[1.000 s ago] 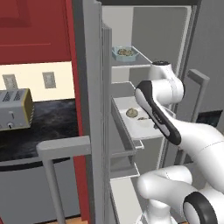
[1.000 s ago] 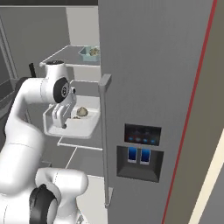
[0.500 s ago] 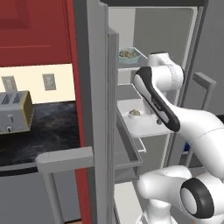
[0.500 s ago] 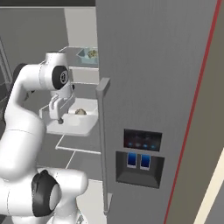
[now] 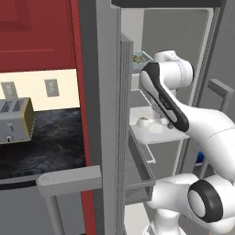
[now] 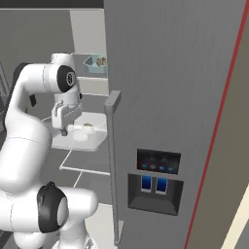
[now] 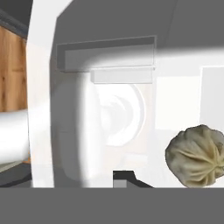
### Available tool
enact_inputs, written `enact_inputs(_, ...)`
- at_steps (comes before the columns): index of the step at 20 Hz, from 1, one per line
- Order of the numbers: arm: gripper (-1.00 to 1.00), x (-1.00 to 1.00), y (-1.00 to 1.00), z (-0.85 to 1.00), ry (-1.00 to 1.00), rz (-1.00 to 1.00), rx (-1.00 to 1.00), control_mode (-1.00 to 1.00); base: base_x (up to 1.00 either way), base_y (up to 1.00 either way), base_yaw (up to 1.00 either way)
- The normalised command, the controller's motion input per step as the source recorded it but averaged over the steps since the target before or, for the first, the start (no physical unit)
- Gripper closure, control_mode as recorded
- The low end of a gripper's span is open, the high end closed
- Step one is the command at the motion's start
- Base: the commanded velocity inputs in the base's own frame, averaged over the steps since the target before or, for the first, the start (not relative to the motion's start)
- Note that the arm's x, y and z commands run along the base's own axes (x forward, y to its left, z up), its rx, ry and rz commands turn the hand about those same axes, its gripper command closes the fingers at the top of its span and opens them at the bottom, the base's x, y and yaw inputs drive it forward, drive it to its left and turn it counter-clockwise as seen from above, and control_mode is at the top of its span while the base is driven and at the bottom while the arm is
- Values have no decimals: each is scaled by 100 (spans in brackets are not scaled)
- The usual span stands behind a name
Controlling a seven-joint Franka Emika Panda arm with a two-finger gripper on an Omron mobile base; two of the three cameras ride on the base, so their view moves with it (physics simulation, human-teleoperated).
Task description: Place two dumplings into each of the tupperware containers and then place the containers in the fridge.
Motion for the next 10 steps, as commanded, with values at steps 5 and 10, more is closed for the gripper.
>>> enact_inputs(5,100,0,0,0,0,0,0,100,3,1,0)
enact_inputs(10,100,0,0,0,0,0,0,100,0,1,0)
